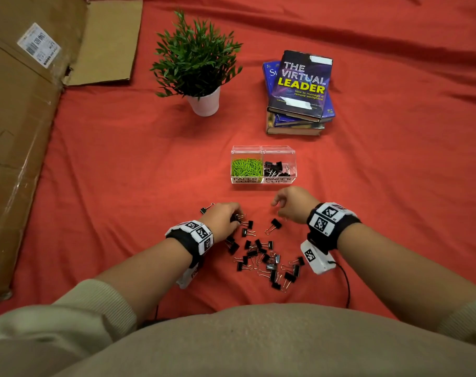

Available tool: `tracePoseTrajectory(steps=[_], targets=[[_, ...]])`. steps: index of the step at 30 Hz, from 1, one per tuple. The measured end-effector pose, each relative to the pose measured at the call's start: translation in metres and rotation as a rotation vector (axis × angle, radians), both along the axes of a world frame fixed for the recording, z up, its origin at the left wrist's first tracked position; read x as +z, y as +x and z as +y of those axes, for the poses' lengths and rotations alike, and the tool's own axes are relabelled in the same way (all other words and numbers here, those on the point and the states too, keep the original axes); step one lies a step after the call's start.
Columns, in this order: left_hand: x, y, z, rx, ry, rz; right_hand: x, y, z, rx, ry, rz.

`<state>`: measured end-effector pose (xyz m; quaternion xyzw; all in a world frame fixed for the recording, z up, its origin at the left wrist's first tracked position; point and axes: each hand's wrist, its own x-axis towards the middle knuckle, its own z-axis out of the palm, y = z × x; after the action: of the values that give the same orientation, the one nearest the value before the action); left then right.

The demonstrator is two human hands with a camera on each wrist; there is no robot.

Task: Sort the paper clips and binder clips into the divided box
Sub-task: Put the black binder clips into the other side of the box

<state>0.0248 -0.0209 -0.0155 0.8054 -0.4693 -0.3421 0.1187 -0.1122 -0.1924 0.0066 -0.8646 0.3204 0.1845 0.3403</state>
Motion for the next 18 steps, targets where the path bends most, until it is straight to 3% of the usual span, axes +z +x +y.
tracePoseTrajectory(steps=[4,7,14,18], targets=[[0.0,-0.005,-0.003,-0.127,-0.009,-0.006,-0.011,-0.009,0.015,0.311,-0.076,0.088],[-0.001,-0.014,-0.008,-0.243,-0.012,-0.05,-0.018,-0.02,0.026,0.362,-0.087,0.116],[-0.007,-0.028,-0.01,-0.355,0.067,-0.24,-0.021,-0.035,0.032,0.185,-0.06,0.019],[-0.008,-0.028,-0.011,-0.367,0.048,-0.266,-0.002,-0.027,0.016,-0.03,-0.007,-0.086]])
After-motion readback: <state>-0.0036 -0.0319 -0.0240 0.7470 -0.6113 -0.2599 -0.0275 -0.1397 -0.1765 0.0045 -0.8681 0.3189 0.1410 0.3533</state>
